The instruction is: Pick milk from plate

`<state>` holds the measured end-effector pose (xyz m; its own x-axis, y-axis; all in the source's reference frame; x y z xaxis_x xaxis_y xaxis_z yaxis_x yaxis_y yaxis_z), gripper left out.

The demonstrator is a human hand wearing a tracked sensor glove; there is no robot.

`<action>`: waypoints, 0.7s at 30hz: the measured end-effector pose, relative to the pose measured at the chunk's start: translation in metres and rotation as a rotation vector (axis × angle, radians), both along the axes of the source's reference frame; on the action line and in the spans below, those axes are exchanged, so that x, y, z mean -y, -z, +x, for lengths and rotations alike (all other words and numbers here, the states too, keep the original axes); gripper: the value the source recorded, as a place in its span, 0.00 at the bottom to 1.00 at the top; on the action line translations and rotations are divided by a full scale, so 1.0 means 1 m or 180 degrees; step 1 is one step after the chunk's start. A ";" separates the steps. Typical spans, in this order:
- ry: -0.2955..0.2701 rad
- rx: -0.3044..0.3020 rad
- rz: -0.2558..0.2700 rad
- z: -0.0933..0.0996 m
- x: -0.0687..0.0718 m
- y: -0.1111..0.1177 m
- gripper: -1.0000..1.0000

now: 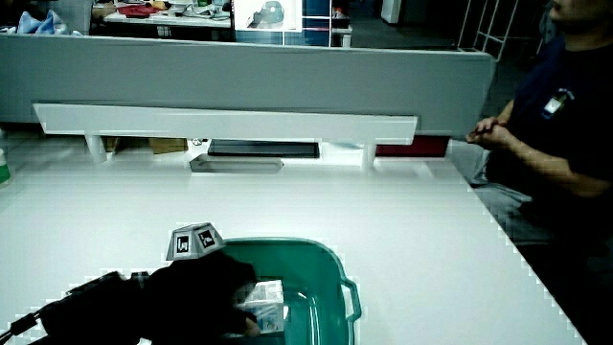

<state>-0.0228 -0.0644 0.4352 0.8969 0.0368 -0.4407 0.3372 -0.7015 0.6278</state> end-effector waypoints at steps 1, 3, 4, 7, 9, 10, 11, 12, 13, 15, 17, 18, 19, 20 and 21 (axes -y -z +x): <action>0.0018 -0.0001 -0.0003 0.000 0.000 0.001 0.74; 0.0031 0.0012 0.0030 -0.001 0.000 0.001 0.77; 0.0018 0.0006 0.0028 -0.001 0.000 0.001 0.79; 0.0060 -0.0026 0.0074 -0.002 -0.001 0.001 0.84; 0.0055 -0.0051 0.0093 -0.002 -0.002 0.002 0.87; 0.0056 -0.0055 0.0088 -0.002 -0.002 0.002 0.89; 0.0061 -0.0068 0.0096 -0.002 -0.002 0.002 0.90; 0.0057 -0.0075 0.0099 -0.002 -0.002 0.002 0.92; 0.0057 -0.0083 0.0088 -0.003 -0.003 0.001 0.94; 0.0067 -0.0126 0.0121 -0.004 -0.003 0.003 0.97; 0.0082 -0.0167 0.0146 -0.004 -0.004 0.004 1.00; 0.0073 -0.0182 0.0155 -0.004 -0.004 0.003 1.00; 0.0083 -0.0208 0.0147 -0.004 -0.004 0.004 1.00; 0.0078 -0.0241 0.0146 -0.005 -0.004 0.002 1.00; 0.0089 -0.0258 0.0135 -0.005 -0.004 0.004 1.00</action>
